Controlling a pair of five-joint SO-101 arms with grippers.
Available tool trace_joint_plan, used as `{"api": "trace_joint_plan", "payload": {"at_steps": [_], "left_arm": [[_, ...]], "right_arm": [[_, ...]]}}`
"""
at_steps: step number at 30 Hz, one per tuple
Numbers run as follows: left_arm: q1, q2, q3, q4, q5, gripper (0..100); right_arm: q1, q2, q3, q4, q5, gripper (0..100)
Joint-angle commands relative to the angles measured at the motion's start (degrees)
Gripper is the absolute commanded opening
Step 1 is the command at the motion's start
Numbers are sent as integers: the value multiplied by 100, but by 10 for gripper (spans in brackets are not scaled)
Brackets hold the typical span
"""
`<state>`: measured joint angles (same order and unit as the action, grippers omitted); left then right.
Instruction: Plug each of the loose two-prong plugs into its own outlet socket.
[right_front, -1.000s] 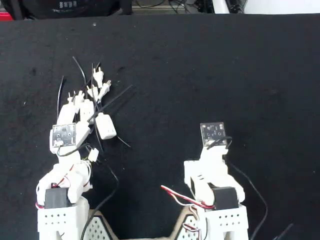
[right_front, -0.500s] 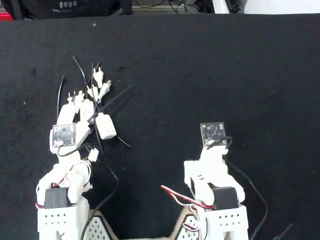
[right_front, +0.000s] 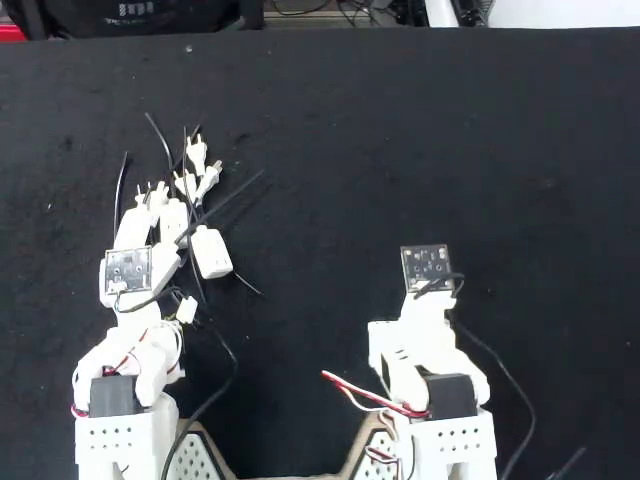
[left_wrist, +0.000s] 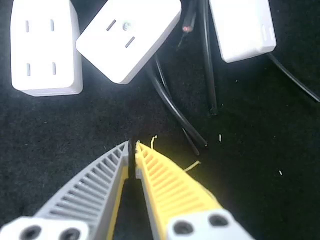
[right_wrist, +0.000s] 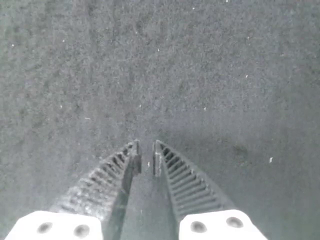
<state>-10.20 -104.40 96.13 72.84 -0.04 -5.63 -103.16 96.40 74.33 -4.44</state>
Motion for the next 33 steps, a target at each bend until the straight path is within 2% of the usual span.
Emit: {"api": "trace_joint_plan", "payload": {"at_steps": [1,4,6,7,10,13,17,20,25,29,33], "left_arm": [[-198,-18,22,-756,-44,33],[-945,-18,-268,-1565,-44,33],[-1279,-18,-426,-2004,-299,35],[-1376,-18,-505,-2154,-677,44],[-1429,-18,-567,-2620,-1618,130],[-1481,-18,-611,-3121,-1345,230],[-1508,-9,-1341,-3042,-686,264],[-1262,0,-2044,-2681,-589,265],[-673,457,-2484,-1890,-598,268],[-585,1767,-3029,-1521,-598,269],[-549,3675,-3908,-1213,-774,292]], "right_arm": [[-35,-541,13,-949,0,50],[-35,-541,4,-1890,492,50],[-26,-541,4,-2567,1354,51],[-18,-541,4,-2866,1811,51],[-18,-541,4,-3525,2655,51],[-26,-541,-259,-3895,2848,51],[-26,-505,-1499,-3218,2848,51],[-97,-497,-2554,-2435,2804,65],[-580,-356,-3758,-1829,2215,204],[-818,549,-4444,-1486,2154,187],[-835,2018,-5209,-976,2136,184]]}}
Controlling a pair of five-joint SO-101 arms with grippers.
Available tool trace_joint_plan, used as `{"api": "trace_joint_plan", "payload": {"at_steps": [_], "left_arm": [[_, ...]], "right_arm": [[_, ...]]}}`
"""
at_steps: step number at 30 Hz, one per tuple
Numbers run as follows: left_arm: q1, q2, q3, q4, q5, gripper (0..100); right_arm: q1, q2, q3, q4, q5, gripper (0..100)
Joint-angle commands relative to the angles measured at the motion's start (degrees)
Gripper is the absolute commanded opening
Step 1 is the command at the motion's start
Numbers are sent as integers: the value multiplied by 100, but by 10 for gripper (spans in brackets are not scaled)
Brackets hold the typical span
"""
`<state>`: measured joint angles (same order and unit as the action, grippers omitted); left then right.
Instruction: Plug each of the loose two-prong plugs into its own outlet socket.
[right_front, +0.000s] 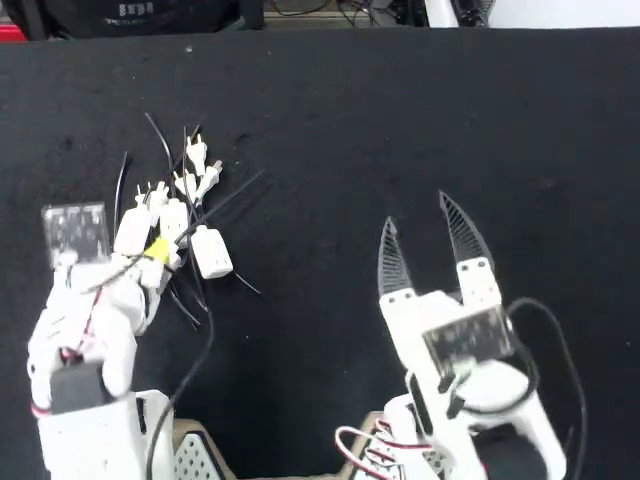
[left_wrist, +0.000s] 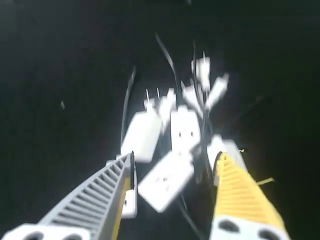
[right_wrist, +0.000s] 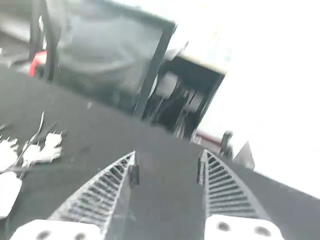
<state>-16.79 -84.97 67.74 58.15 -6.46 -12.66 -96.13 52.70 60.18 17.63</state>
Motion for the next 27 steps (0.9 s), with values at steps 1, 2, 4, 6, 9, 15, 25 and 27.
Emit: {"api": "trace_joint_plan", "payload": {"at_steps": [1,2,4,6,9,15,25,27], "left_arm": [[171,2251,-1314,352,-264,308],[268,2752,-1560,484,-378,319],[479,3736,-2026,738,-642,320],[681,4571,-2457,897,-862,320],[980,5644,-3134,914,-571,320],[1358,7191,-4163,914,633,320],[1640,8809,-4620,299,1538,320],[1745,8941,-4629,220,1538,320]], "right_arm": [[-132,1701,-954,607,-132,184],[-132,2044,-998,738,-193,184],[-114,2677,-945,879,-202,181],[-105,3090,-734,870,-202,181],[-105,3319,-145,343,-202,181],[-97,3178,1596,-1354,-237,181],[-97,2862,2853,-2277,-246,181],[-97,2791,2967,-2277,-246,181]]}}
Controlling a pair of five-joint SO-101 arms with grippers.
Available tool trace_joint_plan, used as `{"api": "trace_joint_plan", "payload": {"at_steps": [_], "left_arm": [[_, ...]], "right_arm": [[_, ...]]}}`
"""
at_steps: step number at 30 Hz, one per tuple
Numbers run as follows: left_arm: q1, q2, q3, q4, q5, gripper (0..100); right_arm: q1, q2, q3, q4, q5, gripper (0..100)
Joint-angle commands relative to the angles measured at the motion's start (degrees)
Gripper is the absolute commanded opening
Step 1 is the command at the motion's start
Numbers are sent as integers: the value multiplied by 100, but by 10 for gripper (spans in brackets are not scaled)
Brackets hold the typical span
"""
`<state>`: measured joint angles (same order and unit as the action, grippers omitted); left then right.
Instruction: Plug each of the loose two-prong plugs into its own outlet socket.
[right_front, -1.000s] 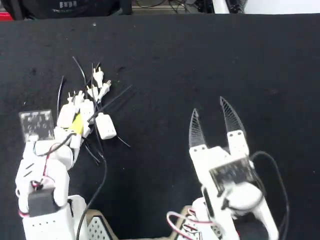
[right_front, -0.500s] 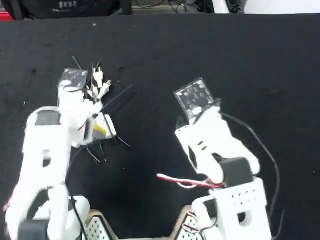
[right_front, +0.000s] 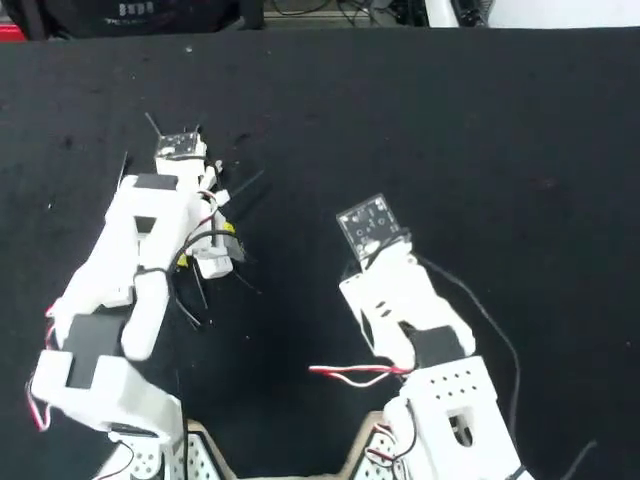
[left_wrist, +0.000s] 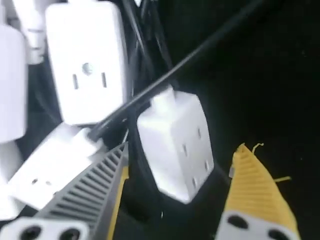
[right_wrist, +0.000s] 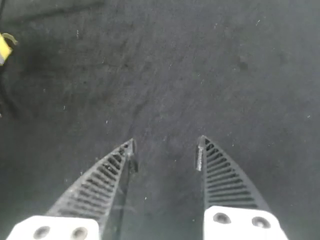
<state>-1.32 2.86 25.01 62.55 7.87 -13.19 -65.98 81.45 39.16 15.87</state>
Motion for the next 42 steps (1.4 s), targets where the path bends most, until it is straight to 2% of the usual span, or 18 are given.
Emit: {"api": "trace_joint_plan", "payload": {"at_steps": [1,7,12,15,18,22,28,32,37,42], "left_arm": [[259,176,-374,-220,105,316],[655,202,-391,-211,53,188],[681,105,-444,-149,53,72],[637,-264,-690,316,53,30],[664,-686,-945,826,44,34],[558,-1055,-1024,1301,-615,77],[-75,-1055,-611,1292,-1090,124],[-110,-1055,-330,1292,-1371,139],[-198,-1055,-347,1266,-1644,238],[-207,-1116,-435,923,-1855,238]], "right_arm": [[-44,-268,154,-185,-70,181],[-53,-558,523,-457,-70,181],[-70,-813,690,-492,-70,181],[-70,-963,734,-466,-70,181],[-53,-1086,778,-457,-70,181],[-62,-1209,857,-457,-70,181],[-70,-1262,901,-466,-70,180],[-70,-1262,901,-457,-70,180],[-70,-1262,910,-448,-70,180],[-53,-1262,910,-448,-70,180]]}}
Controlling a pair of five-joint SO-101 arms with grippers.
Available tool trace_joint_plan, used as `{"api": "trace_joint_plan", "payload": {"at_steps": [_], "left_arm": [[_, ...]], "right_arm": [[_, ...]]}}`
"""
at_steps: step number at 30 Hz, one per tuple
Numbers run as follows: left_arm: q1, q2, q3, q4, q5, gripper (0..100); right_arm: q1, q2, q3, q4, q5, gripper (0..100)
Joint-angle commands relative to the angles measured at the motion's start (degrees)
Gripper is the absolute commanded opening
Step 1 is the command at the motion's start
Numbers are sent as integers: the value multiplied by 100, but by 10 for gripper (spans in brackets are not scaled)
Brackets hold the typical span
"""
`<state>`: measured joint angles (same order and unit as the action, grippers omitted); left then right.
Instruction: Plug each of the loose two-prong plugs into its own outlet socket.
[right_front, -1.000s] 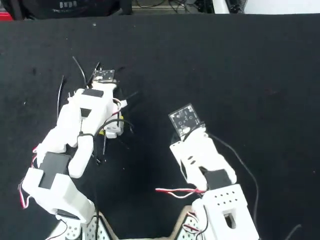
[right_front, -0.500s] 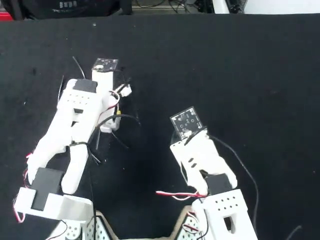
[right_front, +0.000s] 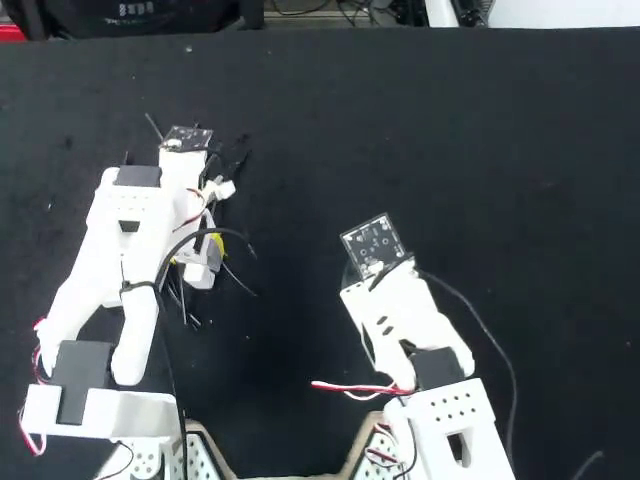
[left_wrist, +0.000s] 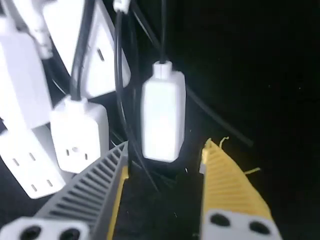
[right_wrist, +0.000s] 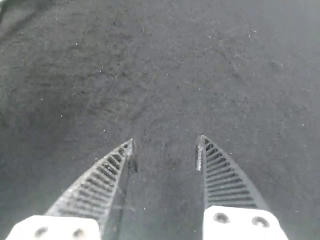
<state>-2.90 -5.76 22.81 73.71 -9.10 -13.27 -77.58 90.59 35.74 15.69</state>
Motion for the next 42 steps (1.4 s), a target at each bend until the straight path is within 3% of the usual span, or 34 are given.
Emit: {"api": "trace_joint_plan", "payload": {"at_steps": [1,12,16,23,30,33,37,42], "left_arm": [[-48,-237,-295,-220,-141,238],[497,-158,-92,-334,-149,238],[330,158,4,-905,-149,241],[-48,1108,-215,-923,-149,238],[-48,1213,-198,-905,-387,238],[57,1213,-233,-668,-396,189],[330,1213,-391,-264,-369,19],[699,1213,-1270,527,185,30]], "right_arm": [[-44,-101,-4,-105,-53,180],[-44,-92,4,-105,-53,180],[-35,-92,4,-105,-53,180],[-35,-92,-4,-97,-35,180],[-35,-92,-4,-97,-26,180],[-35,-92,-13,-97,-26,180],[18,-92,-40,-97,-44,180],[607,-101,-163,-123,-290,180]]}}
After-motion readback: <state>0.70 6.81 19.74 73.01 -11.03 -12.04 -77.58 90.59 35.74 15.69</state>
